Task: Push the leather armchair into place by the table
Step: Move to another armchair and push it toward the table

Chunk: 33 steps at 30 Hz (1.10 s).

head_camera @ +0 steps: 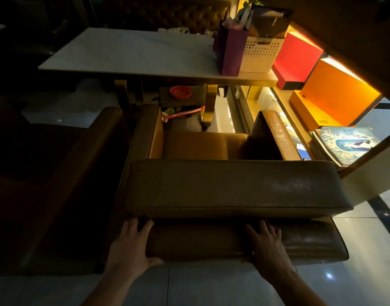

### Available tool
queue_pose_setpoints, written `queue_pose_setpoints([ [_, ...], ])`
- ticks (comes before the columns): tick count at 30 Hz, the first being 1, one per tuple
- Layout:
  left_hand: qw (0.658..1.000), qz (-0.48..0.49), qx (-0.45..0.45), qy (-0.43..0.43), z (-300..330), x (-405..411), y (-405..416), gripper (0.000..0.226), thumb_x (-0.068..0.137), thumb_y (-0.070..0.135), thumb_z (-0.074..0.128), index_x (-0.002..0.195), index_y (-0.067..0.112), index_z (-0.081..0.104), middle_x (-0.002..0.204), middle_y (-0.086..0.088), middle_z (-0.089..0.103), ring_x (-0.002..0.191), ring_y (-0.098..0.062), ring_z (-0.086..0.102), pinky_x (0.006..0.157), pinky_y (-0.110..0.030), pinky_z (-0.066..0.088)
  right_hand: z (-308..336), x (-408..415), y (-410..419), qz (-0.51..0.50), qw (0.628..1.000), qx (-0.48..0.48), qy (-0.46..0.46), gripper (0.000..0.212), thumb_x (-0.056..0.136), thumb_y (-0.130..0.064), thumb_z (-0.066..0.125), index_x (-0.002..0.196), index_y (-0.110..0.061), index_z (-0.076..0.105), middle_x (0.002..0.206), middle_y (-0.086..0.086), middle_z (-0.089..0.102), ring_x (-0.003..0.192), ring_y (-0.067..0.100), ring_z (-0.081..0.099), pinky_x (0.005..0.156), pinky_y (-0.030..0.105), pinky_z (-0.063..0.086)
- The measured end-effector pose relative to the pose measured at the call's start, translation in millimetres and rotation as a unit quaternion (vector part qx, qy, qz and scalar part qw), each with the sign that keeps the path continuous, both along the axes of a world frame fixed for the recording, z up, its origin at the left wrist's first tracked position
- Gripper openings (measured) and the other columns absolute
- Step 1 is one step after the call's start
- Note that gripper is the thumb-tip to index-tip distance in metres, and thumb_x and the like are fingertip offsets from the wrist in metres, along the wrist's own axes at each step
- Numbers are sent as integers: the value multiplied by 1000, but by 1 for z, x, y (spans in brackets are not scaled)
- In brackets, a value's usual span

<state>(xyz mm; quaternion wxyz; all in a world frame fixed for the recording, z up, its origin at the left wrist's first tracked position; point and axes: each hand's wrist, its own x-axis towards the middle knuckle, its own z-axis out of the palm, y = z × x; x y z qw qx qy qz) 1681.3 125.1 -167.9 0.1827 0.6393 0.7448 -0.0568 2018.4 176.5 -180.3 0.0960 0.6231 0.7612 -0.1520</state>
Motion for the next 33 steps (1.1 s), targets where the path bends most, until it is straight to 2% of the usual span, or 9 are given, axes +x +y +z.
queue_pose_setpoints([
  [10, 999, 11, -41, 13, 8, 6, 16, 108, 63, 75, 71, 150, 38, 18, 154, -4, 18, 141, -26, 22, 104, -46, 43, -5, 4, 11, 6, 1000, -11, 19, 87, 82, -42, 72, 149, -44, 16, 155, 7, 14, 146, 37, 6, 116, 65, 13],
  [16, 1000, 19, -14, 11, 3, 5, 44, 110, 58, 75, 74, 148, 38, 24, 149, -4, 26, 137, -26, 28, 100, -48, 45, -16, 6, 42, 8, 999, 23, 31, 94, 79, -39, 77, 150, -44, 17, 153, 9, 23, 145, 38, 10, 114, 68, 14],
  [22, 1000, 20, 10, 12, -4, 10, 72, 108, 58, 76, 73, 147, 38, 25, 149, -3, 28, 136, -24, 30, 96, -44, 46, -18, 15, 77, 20, 998, 39, 37, 96, 79, -45, 75, 152, -43, 12, 154, 7, 20, 146, 36, 6, 117, 65, 11],
  [33, 999, 51, 4, 2, -7, 21, 76, 106, 63, 67, 77, 149, 37, 23, 151, -2, 23, 138, -28, 26, 102, -47, 44, -10, 16, 84, 24, 999, 33, 18, 100, 75, -53, 75, 153, -39, 14, 152, 10, 26, 146, 36, 11, 116, 63, 16],
])
